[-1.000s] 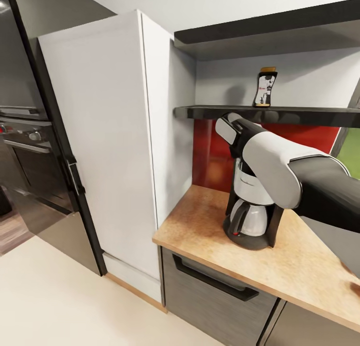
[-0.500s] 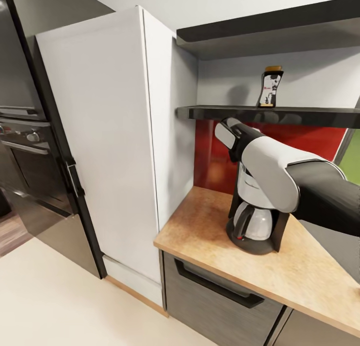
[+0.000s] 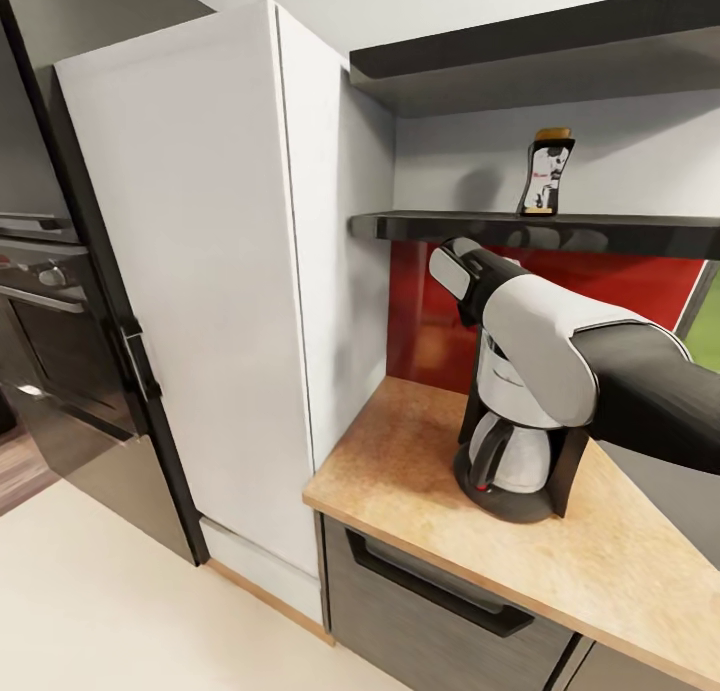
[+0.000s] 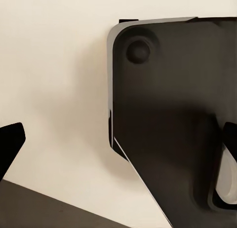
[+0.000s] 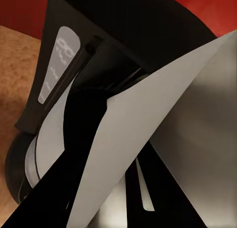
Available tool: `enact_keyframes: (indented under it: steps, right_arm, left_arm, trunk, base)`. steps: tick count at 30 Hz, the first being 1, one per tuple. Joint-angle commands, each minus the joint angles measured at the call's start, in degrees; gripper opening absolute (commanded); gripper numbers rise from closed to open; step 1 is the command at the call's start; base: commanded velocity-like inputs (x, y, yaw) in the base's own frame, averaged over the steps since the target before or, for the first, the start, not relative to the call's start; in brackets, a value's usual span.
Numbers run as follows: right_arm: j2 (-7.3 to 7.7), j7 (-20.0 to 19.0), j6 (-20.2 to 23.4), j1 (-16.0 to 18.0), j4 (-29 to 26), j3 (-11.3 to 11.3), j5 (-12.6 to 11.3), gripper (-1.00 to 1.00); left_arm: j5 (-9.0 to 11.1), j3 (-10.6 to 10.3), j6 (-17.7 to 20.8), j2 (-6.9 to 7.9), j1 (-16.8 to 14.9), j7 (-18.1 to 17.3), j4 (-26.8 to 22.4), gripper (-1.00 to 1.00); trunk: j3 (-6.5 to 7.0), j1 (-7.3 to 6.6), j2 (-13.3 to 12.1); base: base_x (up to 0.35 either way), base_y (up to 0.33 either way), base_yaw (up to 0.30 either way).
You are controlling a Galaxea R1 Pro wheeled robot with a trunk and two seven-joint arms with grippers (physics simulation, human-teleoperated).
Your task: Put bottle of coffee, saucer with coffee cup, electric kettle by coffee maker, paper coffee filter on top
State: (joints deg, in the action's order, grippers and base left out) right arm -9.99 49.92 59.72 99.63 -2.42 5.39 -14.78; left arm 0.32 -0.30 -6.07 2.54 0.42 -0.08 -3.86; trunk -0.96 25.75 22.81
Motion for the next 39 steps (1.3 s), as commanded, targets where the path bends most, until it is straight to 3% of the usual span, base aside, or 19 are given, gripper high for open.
enact_keyframes:
  steps: [1, 30, 39]
  right_arm:
    - [-0.01, 0.35, 0.28, 0.04, -0.04, 0.48, -0.66, -1.0]
    - [-0.01, 0.44, 0.28, -1.28, 0.14, 0.58, -0.32, -1.0]
    - [-0.01, 2.64, 0.28, -1.28, 0.22, 0.59, -0.26, -1.0]
  left_arm:
    - [0.03, -0.04, -0.08, 0.01, 0.02, -0.01, -0.09, 1.0]
    - [0.04, 0.13, -0.43, 0.63, 1.07, 0.17, -0.05, 1.0]
    - [0.05, 0.13, -0.43, 0.67, 1.07, 0.14, -0.08, 1.0]
  trunk:
    - [-0.1, 0.03, 0.11]
    - [-0.1, 0.03, 0.11]
    - [-0.1, 0.03, 0.11]
  base:
    - [0.011, -0.003, 0.0]
    - [0.0, 0.0, 0.0]
    - [0.0, 0.0, 0.0]
